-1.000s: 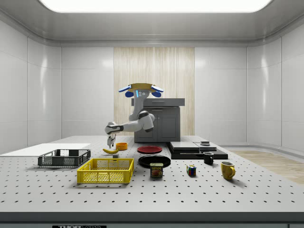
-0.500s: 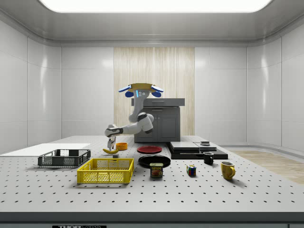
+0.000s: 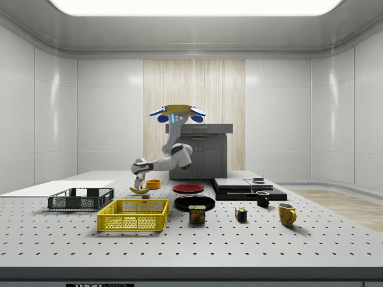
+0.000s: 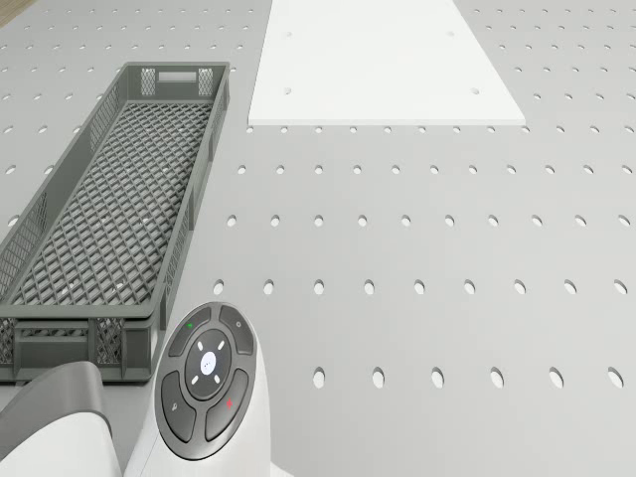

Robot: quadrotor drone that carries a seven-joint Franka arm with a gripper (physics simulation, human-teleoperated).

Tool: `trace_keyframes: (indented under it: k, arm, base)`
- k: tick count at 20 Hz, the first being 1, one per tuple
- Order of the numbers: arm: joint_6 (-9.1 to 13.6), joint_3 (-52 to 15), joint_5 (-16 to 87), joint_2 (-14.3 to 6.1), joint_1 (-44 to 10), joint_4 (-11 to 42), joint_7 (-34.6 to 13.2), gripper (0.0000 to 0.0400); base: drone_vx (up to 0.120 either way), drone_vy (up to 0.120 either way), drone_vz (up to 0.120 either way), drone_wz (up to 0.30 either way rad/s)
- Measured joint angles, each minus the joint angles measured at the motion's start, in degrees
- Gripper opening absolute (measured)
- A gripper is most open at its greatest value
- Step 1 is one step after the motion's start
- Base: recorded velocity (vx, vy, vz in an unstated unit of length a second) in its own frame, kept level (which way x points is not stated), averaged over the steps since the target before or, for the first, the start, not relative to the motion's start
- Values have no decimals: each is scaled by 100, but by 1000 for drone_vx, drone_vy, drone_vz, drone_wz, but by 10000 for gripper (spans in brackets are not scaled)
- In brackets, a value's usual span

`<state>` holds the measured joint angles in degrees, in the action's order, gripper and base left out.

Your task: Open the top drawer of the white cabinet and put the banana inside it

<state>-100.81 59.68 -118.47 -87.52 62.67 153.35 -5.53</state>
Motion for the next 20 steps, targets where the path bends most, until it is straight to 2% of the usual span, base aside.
trace_keyframes:
  k: [14, 15, 17, 20]
  arm:
    - [-19, -149, -165, 135, 99, -170, -8, 400]
    - [-18, -155, -172, 141, 99, -175, -9, 345]
    - [-15, -164, -184, 152, 98, -181, -13, 268]
    - [-8, -172, -197, 166, 94, -186, -18, 206]
  base:
    - [0, 0, 0, 0]
    - [0, 0, 0, 0]
    - [0, 0, 0, 0]
    - [0, 0, 0, 0]
